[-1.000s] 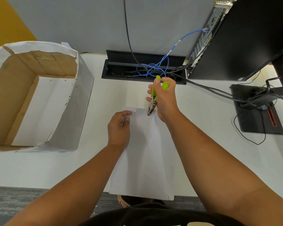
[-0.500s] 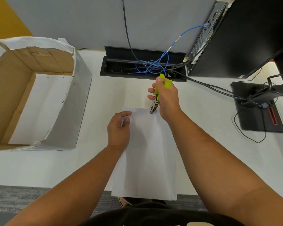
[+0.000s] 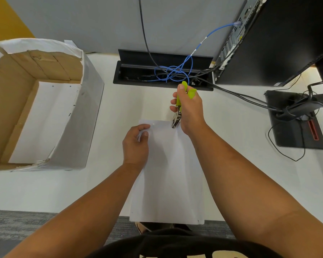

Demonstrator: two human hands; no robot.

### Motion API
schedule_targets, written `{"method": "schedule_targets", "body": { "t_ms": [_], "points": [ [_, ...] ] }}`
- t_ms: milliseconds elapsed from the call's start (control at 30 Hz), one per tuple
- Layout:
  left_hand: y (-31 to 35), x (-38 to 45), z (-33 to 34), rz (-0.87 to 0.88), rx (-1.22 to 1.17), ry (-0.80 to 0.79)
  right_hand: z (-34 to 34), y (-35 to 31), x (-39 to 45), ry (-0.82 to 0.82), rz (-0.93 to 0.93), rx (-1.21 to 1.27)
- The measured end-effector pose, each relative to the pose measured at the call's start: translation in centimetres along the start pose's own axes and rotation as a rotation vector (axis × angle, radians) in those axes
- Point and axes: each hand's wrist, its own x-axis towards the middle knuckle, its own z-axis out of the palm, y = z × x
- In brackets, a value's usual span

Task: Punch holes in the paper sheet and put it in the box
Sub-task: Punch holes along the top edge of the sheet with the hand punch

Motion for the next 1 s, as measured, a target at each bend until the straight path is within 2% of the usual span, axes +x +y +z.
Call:
{"method": "schedule_targets", "body": {
  "t_ms": [1000],
  "points": [
    [-0.07,-0.42,-0.14,0.001,-0.010,-0.008,-0.15,-0.43,-0.70,0.028,-0.018,0.060]
  ]
}}
